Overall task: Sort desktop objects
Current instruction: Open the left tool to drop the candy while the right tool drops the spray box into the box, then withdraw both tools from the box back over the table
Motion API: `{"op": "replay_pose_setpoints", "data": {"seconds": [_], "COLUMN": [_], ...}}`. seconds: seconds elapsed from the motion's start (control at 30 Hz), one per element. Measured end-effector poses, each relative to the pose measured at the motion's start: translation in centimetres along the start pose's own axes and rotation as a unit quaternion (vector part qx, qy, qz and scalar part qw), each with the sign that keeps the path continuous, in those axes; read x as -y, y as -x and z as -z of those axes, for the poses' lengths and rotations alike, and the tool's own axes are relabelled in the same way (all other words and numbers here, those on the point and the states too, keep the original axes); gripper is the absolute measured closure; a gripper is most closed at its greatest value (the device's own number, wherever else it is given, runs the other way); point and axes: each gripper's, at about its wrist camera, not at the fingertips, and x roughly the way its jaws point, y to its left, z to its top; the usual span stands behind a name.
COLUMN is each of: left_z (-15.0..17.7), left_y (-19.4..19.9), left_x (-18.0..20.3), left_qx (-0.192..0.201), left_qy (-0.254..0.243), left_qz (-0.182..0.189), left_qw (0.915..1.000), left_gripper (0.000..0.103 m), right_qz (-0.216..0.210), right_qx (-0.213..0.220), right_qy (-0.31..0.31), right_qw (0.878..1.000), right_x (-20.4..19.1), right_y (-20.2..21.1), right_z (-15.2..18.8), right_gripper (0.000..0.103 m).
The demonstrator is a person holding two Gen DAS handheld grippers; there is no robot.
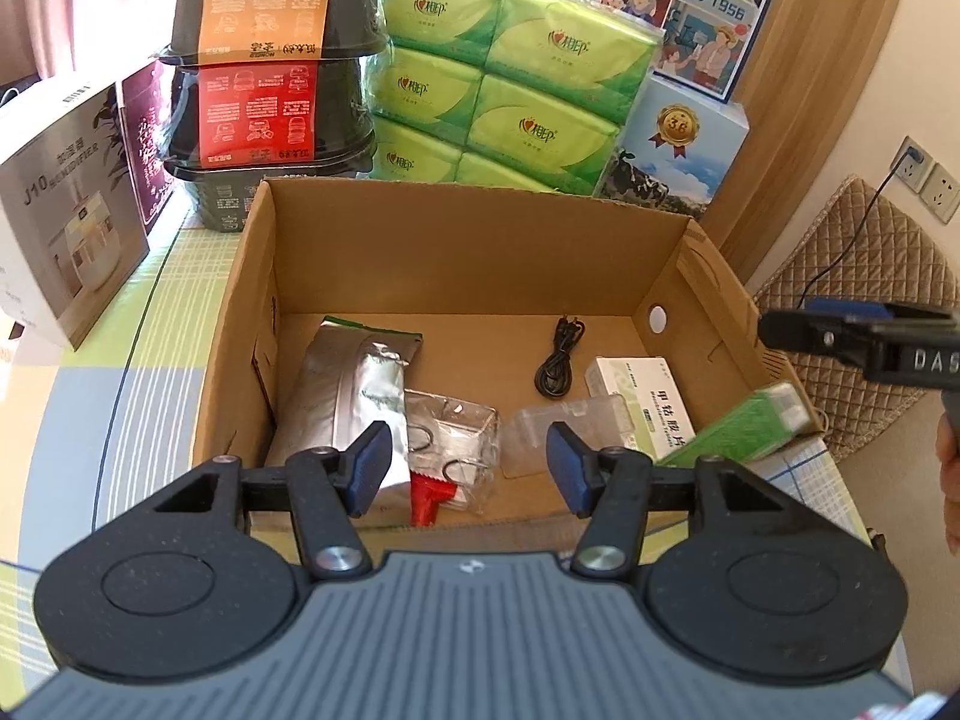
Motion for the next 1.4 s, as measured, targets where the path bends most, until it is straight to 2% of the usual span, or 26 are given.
{"op": "replay_pose_setpoints", "data": {"seconds": [0.23,0.47,0.63,0.9,1.23,1.4], "left_z": [2.3,6.1,8.8,12.6,16.4,18.5], "left_y": [3.2,6.9,9.7,14.1,17.2,17.5], "left_x": [1.1,2.0,2.2,3.0,3.1,3.2], "left_qx": [0.01,0.008,0.005,0.015,0.014,0.003], "left_qy": [0.006,0.019,0.031,0.011,0.019,0.013], "left_qz": [0.001,-0.009,-0.017,-0.043,-0.041,-0.043], "left_qw": [0.9999,0.9997,0.9994,0.9989,0.9989,0.999], "left_gripper": [0.045,0.036,0.031,0.014,0.002,0.002], "right_qz": [0.007,0.014,0.011,0.018,0.019,0.013], "right_qx": [-0.016,-0.05,-0.057,-0.059,-0.071,-0.075], "right_qy": [0.005,0.007,0.011,0.034,0.013,-0.002], "right_qw": [1.0,0.999,0.998,0.997,0.997,0.997], "right_x": [-0.4,-1.7,-3.0,-4.5,-4.3,-4.1], "right_y": [3.3,6.6,9.2,13.0,16.0,17.0], "right_z": [2.8,6.1,8.6,12.3,15.7,17.5], "right_gripper": [0.021,0.015,0.013,0.007,0.002,0.002]}}
